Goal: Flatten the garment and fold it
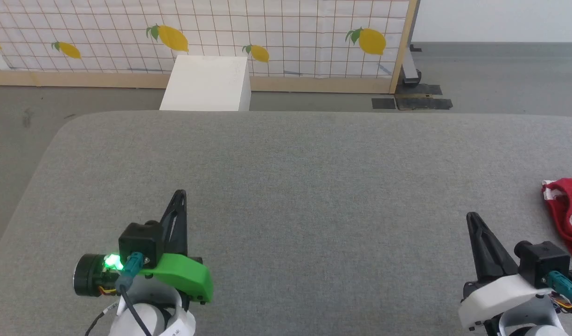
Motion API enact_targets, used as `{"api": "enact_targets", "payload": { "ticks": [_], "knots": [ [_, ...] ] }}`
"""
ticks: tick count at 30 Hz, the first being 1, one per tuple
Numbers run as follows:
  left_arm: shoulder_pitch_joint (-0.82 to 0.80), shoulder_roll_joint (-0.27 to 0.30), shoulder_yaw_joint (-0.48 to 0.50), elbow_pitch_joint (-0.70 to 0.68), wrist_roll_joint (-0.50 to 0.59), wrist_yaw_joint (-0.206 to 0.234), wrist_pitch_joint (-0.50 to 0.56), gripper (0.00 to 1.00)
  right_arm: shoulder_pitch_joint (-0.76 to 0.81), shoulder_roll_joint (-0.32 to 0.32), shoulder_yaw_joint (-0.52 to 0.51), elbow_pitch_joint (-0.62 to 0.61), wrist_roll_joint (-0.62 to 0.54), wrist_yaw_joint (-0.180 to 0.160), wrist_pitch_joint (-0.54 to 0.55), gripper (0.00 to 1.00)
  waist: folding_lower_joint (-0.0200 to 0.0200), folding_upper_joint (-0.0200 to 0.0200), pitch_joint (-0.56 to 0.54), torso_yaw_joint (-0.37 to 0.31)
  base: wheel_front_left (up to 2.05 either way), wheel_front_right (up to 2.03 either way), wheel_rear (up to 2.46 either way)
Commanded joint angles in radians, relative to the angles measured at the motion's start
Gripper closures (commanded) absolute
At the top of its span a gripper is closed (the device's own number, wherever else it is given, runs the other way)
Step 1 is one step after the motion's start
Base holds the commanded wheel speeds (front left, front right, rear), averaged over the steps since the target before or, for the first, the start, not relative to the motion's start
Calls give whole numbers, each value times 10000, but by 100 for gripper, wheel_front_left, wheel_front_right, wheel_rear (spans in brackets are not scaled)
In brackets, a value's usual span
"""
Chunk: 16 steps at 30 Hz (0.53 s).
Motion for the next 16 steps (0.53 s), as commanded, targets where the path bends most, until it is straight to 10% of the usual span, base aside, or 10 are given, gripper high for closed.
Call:
{"api": "enact_targets", "payload": {
  "ticks": [1, 16],
  "knots": [
    [205, -159, 202, -34, 196, -130, 53, 100, -196, 47, 40, 4, -98, -9, 35, 100, 0, -1, 1, -4, 0, 0, 0],
    [485, -813, 1174, -45, 1000, -742, 336, 100, -294, 149, 172, 6, -317, -11, 161, 100, 0, -1, 14, -47, 0, 0, 0]
  ]
}}
